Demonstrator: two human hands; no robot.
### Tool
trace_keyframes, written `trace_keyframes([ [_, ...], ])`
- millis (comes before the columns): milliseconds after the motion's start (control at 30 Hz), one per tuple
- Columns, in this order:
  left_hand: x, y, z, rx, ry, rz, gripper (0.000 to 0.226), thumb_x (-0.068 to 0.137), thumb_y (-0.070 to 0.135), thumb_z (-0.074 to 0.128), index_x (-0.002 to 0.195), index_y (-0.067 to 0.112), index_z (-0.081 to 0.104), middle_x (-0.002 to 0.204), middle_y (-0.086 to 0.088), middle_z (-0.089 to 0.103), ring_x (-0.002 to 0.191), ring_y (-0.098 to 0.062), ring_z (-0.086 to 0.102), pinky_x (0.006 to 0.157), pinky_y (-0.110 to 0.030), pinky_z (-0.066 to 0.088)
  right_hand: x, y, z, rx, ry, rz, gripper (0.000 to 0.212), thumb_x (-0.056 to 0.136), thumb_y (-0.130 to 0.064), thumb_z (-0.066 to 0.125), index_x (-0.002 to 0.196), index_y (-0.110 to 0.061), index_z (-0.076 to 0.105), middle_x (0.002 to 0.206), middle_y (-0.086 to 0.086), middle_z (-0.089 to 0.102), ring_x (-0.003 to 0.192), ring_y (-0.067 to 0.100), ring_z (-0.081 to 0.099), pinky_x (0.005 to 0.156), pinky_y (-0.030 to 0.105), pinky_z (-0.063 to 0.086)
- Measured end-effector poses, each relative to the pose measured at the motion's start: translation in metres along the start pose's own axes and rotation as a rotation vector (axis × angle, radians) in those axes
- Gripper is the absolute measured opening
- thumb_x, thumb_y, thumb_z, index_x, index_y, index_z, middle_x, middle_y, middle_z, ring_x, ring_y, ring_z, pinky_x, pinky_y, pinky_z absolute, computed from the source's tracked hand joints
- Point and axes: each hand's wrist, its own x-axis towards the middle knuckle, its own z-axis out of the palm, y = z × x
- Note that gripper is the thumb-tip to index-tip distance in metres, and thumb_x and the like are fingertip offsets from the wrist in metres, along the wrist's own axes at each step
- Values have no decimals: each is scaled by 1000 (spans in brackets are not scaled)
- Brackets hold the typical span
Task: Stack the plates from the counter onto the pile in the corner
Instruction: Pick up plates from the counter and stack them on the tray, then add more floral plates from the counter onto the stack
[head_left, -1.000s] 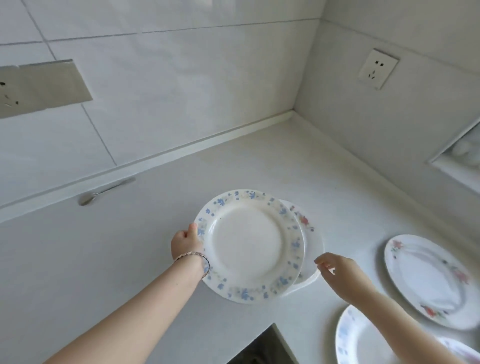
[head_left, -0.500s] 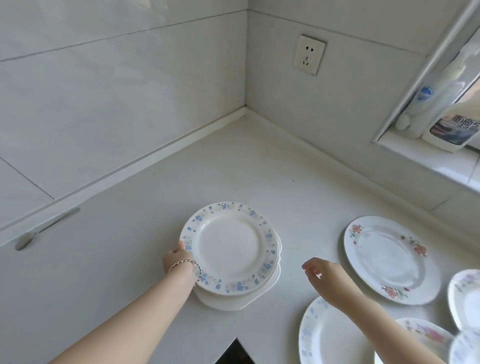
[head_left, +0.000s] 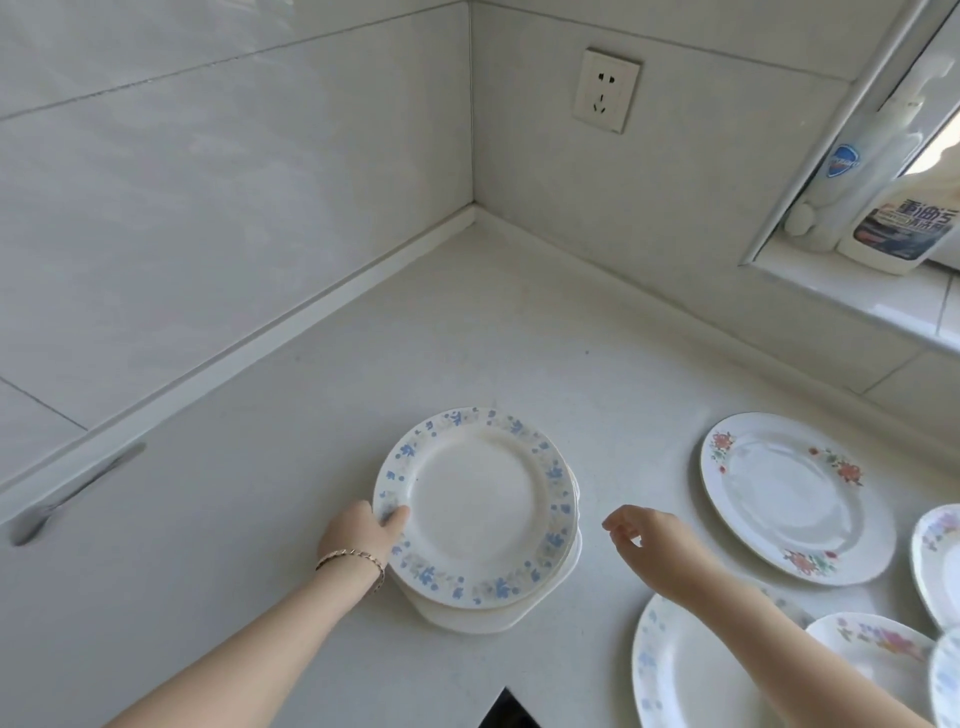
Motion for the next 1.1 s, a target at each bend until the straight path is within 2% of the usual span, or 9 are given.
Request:
trace_keyframes([
  [100,-3,5,-6,84,23,25,44,88,50,48,104,9,53,113,-11,64,102,-29,63,73,-30,43,0,-1,1,-16,-15,-5,29,93,-16,43,113,-19,64,114,-3,67,107,14,61,89,22,45],
  [233,6,13,-3,-324,-33,68,81,85,34,64,147,7,20,152,-11,31,139,-26,36,111,-36,33,-3,0,3,-30,-24,3,30,93,-15,43,114,-19,63,115,-2,67,108,13,60,90,22,45],
  [300,10,14,5,-458,-98,90,89,82,27,68,151,10,13,156,-8,25,143,-23,30,117,-37,26,-5,0,4,-32,-27,8,30,93,-15,42,114,-19,63,115,-2,66,107,13,60,90,23,46],
  [500,13,11,20,-463,-86,99,76,79,17,71,142,3,30,144,-15,41,132,-30,43,111,-42,34,-15,4,10,-42,-48,62,31,92,-16,43,115,-19,62,115,-1,66,109,14,59,90,23,45],
  [600,12,18,15,-313,-112,100,78,84,18,67,144,-2,22,148,-18,33,137,-31,36,113,-40,31,-23,7,13,-36,-53,99,32,91,-16,42,115,-20,62,114,-2,65,107,15,60,88,24,46],
  [733,-9,50,7,268,52,319,74,92,23,51,149,7,7,158,-15,4,148,-29,8,118,-38,17,-36,15,14,12,-22,173,32,91,-15,41,114,-19,62,112,0,66,103,16,61,79,21,43],
  [867,-32,105,12,260,-39,696,32,93,16,41,124,15,52,128,-5,50,124,-25,46,98,-33,40,-58,30,6,71,47,262,31,90,-13,42,112,-17,63,109,0,67,102,17,61,85,23,45],
  [967,-61,145,28,309,-183,796,26,94,15,36,109,16,57,109,-4,65,104,-26,61,75,-28,42,-81,52,2,120,124,352,30,89,-14,44,111,-19,64,102,-2,67,103,19,62,89,26,47],
  [1100,-98,180,61,418,-232,888,27,92,15,38,110,17,58,119,-7,65,110,-27,60,85,-30,46,-123,90,-8,171,224,449,29,88,-14,47,111,-18,65,103,-1,68,104,19,62,91,26,45],
])
